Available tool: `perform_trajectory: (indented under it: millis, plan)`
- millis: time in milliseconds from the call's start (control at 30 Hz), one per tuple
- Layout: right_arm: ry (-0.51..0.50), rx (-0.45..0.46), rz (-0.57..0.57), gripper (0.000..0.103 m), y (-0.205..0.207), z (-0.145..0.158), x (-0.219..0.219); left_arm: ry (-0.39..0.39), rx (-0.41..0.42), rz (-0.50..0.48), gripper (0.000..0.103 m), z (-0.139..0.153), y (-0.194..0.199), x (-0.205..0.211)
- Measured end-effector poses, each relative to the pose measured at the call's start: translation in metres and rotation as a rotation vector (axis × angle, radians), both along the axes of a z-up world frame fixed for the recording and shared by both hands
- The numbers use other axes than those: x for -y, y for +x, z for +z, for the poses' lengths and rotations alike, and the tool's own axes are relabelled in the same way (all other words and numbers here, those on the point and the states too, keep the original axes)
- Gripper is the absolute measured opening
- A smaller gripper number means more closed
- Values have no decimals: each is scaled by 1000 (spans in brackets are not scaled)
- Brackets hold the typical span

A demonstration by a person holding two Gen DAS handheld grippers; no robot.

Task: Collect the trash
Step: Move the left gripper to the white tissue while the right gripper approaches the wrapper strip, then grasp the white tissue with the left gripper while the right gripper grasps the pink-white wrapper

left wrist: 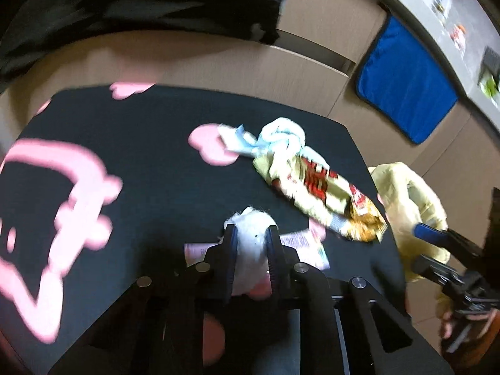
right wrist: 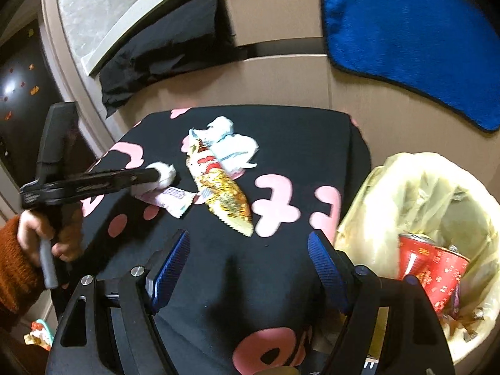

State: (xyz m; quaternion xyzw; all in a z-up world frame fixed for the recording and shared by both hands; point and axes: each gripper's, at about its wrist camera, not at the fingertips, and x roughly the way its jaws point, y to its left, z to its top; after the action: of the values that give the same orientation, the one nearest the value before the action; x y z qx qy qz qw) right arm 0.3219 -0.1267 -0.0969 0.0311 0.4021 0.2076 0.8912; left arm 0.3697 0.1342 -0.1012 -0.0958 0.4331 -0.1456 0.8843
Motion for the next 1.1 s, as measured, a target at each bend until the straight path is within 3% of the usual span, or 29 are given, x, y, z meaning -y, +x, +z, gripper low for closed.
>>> perform_trajectory:
  millis: [333,467,600,733,900,1100]
  plan:
    - [-40,26,86,75,37,3,-45,-103,-12,265,19,-6,-80,-59]
    - [-53,-2,94,75,58,0,-67,-86,-11,290,19,-9,-93,-74]
    - [-50,33,142,75,45,2,-92,-87,6,331,19,-8,-99,-89]
    - [-67,68,122,75,20,0,-109,-59,51,374,19,-4,-103,-100]
    - [-33,-18,158,75,-1,-11,-123,-109,16,398,19,-18,-101,-112]
    - [-39,-112,106,75,4,-28,-133,-122,-7,411,19,-23,-99,-122]
